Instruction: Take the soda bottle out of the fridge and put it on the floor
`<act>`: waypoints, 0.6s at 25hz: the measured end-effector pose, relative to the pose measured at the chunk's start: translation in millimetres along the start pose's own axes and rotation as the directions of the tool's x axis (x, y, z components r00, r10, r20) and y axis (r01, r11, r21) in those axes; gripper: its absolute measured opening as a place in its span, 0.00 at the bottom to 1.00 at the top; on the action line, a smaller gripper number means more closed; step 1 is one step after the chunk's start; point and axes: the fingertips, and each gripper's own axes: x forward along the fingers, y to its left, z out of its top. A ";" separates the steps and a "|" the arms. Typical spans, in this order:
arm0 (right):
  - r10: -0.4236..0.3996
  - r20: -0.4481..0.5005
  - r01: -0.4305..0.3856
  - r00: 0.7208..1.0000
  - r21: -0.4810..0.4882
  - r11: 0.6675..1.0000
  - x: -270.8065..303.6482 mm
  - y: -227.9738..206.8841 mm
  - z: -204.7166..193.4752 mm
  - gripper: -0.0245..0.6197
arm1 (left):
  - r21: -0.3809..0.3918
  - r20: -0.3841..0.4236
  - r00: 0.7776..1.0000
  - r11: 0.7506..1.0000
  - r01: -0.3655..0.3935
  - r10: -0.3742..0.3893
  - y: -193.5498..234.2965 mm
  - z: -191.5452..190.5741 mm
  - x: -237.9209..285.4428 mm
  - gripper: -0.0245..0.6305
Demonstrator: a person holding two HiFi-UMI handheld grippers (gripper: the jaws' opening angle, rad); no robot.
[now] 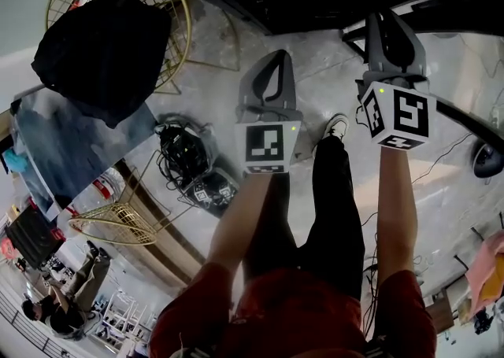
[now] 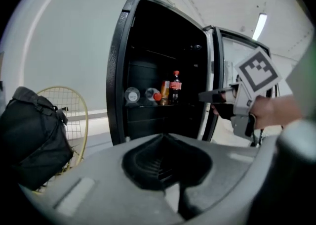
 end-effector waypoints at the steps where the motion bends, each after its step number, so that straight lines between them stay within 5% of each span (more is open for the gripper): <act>1: -0.007 0.012 0.006 1.000 0.008 1.000 5.4 -5.6 6.5 0.13 | 0.005 0.007 1.000 1.000 0.003 -0.003 -0.4 5.0 4.2 0.04; 15: -0.042 0.134 0.039 0.990 0.028 0.999 90.9 -33.4 85.4 0.45 | 0.001 0.068 0.998 1.000 0.007 -0.007 9.0 38.9 15.7 0.04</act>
